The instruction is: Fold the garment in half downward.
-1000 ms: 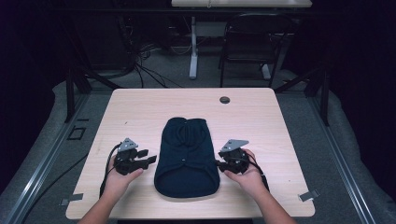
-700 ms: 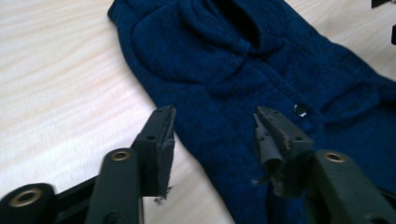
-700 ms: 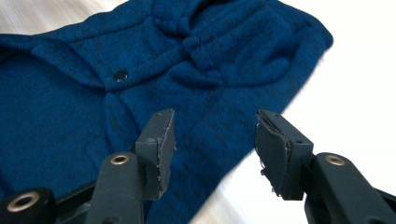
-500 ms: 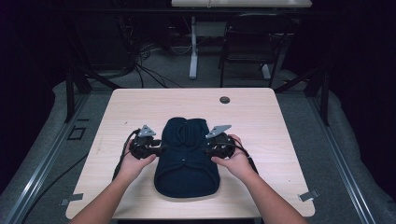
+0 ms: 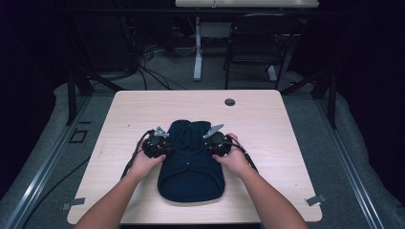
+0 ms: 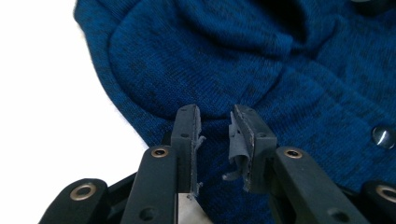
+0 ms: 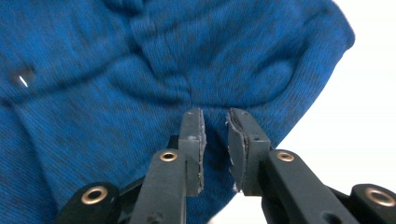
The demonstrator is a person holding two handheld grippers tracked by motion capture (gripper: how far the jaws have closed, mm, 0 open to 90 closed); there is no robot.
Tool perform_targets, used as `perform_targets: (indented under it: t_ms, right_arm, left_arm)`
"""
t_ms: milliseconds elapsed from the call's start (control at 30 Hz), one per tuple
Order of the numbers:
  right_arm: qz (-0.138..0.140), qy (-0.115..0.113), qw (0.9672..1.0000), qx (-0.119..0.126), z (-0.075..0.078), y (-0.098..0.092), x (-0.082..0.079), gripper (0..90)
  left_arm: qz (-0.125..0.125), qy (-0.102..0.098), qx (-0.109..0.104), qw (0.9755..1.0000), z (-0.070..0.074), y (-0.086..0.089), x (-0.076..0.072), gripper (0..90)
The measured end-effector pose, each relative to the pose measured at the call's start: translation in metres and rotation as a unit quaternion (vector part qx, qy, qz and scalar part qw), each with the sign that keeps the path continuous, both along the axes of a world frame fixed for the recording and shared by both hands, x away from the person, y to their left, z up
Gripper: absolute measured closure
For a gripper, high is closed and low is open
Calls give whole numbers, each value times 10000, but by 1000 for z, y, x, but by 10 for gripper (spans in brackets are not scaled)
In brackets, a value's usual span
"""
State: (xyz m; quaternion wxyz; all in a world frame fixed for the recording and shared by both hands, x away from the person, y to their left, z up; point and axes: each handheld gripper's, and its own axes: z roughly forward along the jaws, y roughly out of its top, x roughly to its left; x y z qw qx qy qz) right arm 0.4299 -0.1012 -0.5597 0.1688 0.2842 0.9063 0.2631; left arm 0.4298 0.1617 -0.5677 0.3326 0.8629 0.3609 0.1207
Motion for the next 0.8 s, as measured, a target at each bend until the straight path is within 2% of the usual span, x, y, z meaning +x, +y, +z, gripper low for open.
perform_targets:
  t_ms: [133, 167, 200, 300, 467, 600, 800]
  right_arm:
    - [75, 131, 9999, 26, -2, -4, 0, 766]
    - [73, 138, 9998, 76, -3, -4, 0, 767]
    - [87, 165, 9998, 106, -3, -5, 0, 767]
    - [171, 233, 9995, 108, -3, -7, -2, 772]
    - [294, 283, 9989, 219, -4, -9, -11, 771]
    - [388, 377, 9983, 201, -3, -11, -18, 762]
    - [467, 336, 9982, 143, -3, -10, -27, 760]
  left_arm:
    - [-38, 21, -1, 10000, -2, 1, 0, 715]
    - [-37, 46, -47, 10000, -2, 2, 0, 713]
    - [-59, 151, -128, 9998, -3, 4, 0, 711]
    - [-123, 163, -129, 9997, -3, 5, -2, 709]
    - [-223, 51, 23, 9997, -2, 2, -13, 710]
    - [-266, 61, 79, 9996, -1, 1, -19, 710]
    - [-354, 25, 106, 9993, -1, 1, -30, 710]
